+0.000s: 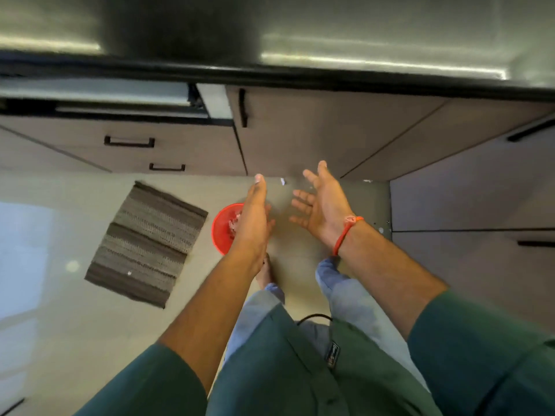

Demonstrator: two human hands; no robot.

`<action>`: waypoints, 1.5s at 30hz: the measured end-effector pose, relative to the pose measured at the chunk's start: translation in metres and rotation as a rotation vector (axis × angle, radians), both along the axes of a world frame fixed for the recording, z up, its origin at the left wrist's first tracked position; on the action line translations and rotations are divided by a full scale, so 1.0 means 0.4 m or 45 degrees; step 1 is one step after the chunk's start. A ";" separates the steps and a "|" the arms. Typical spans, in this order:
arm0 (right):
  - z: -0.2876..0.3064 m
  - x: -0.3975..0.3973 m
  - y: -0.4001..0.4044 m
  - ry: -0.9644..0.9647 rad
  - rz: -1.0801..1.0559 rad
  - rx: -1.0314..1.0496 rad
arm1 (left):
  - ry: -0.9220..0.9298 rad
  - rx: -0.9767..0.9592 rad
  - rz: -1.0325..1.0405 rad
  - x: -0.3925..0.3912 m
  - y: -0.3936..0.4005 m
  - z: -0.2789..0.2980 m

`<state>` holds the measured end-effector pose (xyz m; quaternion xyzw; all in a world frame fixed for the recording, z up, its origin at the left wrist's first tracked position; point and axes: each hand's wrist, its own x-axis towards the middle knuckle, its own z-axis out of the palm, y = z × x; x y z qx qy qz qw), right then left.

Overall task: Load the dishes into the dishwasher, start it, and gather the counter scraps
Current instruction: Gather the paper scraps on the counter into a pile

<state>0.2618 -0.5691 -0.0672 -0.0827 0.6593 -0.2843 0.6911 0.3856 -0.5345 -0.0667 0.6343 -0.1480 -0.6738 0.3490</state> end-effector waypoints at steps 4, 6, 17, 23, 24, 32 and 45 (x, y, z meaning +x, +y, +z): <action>0.109 -0.135 0.007 0.135 -0.036 -0.185 | -0.134 -0.285 -0.335 -0.111 -0.030 0.100; 0.159 -0.211 0.007 0.204 -0.083 -0.272 | -0.185 -0.360 -0.496 -0.178 -0.060 0.139; 0.349 -0.718 0.030 0.653 -0.393 -0.660 | -0.197 -0.874 -1.145 -0.669 -0.226 0.345; 0.413 -0.944 0.084 0.834 -0.471 -0.788 | -0.212 -1.011 -1.313 -0.915 -0.226 0.419; 0.418 -0.972 0.094 0.871 -0.466 -0.796 | -0.222 -1.034 -1.336 -0.943 -0.221 0.428; 0.468 -1.160 0.195 1.243 -0.550 -0.800 | -0.283 -1.267 -1.563 -1.148 -0.181 0.468; 0.471 -1.319 0.249 1.520 -0.669 -0.612 | -0.289 -1.521 -1.819 -1.406 -0.246 0.468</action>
